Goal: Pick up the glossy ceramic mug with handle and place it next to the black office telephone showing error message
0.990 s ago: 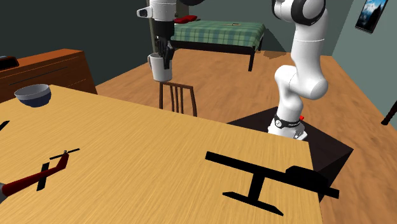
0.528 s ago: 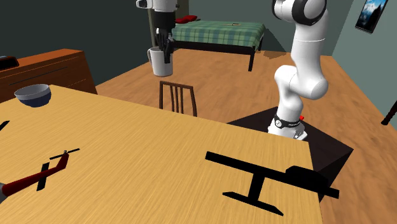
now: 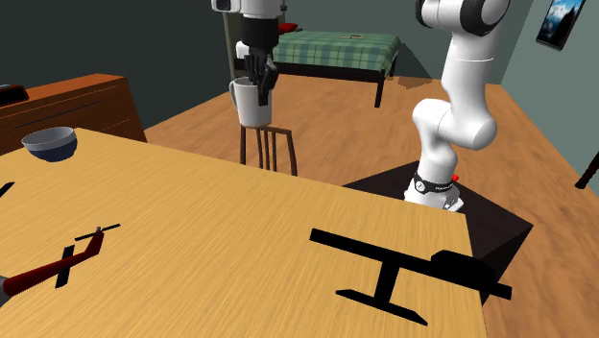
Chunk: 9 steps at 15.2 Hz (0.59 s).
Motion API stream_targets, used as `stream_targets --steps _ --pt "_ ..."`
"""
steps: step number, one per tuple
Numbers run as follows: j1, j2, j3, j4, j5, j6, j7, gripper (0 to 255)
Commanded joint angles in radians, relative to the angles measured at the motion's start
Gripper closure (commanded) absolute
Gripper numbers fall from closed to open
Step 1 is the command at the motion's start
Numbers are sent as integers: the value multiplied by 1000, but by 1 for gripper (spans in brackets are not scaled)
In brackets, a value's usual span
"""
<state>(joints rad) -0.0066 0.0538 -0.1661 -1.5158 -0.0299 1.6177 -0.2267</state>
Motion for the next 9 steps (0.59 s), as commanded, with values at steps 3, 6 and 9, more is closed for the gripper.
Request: stream_targets --steps 3,6,9 --pt "54 -10 48 -20 -9 6 104 255" --pt "91 -4 82 -11 -13 0 174 255" --pt "128 12 114 11 -16 -8 243 255"
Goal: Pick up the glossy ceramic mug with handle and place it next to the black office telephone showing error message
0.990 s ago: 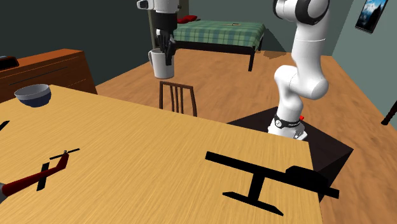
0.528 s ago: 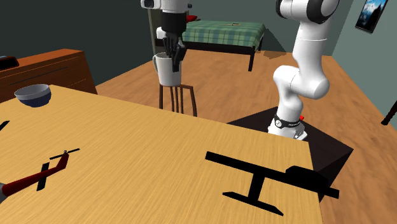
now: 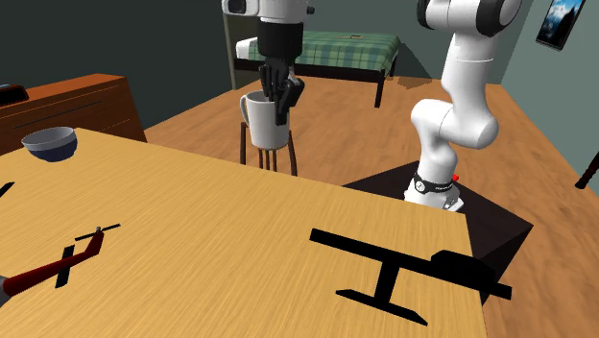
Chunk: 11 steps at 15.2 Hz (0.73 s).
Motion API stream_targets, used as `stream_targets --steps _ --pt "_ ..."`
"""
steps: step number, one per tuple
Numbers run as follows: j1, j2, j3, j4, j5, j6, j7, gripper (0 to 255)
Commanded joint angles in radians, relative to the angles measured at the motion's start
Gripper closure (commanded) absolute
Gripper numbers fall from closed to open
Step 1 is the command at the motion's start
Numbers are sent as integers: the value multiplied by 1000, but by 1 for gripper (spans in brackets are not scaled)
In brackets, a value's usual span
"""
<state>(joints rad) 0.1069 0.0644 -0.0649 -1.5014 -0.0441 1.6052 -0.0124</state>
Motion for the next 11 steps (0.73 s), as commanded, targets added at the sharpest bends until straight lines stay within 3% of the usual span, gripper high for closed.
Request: stream_targets --steps 1,5,11 --pt "27 9 23 6 -4 1 52 255" --pt "77 49 65 60 -10 -17 142 255" --pt "76 29 64 -49 -10 71 146 255"
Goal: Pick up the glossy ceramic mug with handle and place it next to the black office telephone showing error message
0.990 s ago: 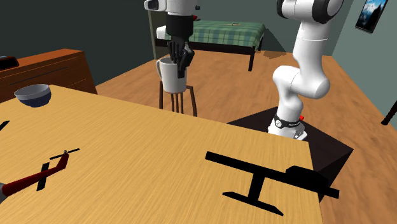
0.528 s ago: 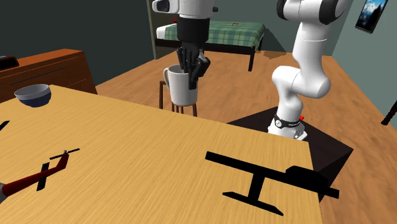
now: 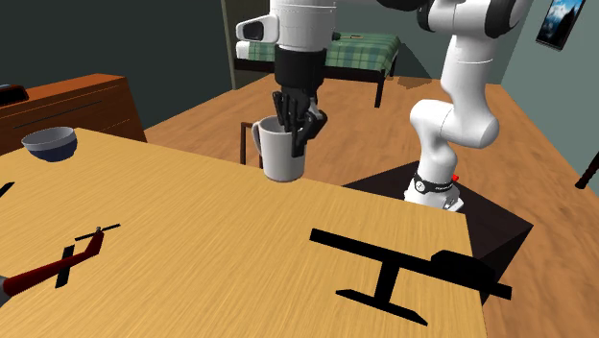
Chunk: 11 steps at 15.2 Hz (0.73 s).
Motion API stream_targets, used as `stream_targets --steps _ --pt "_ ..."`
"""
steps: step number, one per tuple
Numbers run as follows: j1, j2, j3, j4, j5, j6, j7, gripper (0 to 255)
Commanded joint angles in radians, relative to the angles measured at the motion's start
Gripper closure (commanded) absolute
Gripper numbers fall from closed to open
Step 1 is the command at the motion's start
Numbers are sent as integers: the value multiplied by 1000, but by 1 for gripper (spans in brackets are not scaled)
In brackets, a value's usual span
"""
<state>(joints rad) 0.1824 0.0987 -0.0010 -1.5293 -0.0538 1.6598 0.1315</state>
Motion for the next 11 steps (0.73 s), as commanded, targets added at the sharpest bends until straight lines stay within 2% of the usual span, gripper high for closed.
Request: stream_targets --steps 1,11 --pt "1 -8 0 -38 0 30 3 255" --pt "0 -18 0 -185 -2 168 9 255"
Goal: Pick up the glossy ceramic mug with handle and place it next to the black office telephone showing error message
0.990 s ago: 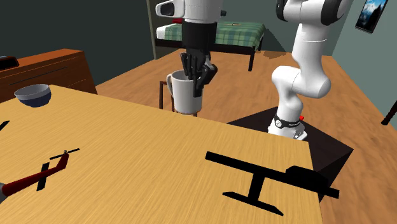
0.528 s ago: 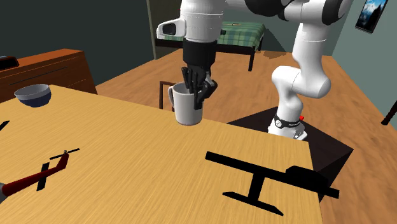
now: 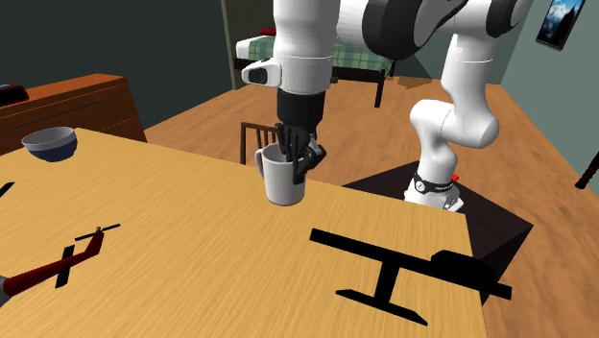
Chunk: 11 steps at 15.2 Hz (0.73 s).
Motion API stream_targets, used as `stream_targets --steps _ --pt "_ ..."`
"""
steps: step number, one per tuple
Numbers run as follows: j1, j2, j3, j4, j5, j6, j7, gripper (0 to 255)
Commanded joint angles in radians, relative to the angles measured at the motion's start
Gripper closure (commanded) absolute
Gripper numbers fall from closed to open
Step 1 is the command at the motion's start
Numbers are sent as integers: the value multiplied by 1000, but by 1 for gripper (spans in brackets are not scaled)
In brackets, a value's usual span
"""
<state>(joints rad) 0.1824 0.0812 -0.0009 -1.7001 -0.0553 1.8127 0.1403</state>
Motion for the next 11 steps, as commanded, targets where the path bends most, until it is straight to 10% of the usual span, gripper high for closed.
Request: stream_targets --steps 1,11 --pt "0 0 0 -27 0 28 1 255" --pt "-1 15 -1 -143 -3 159 8 255"
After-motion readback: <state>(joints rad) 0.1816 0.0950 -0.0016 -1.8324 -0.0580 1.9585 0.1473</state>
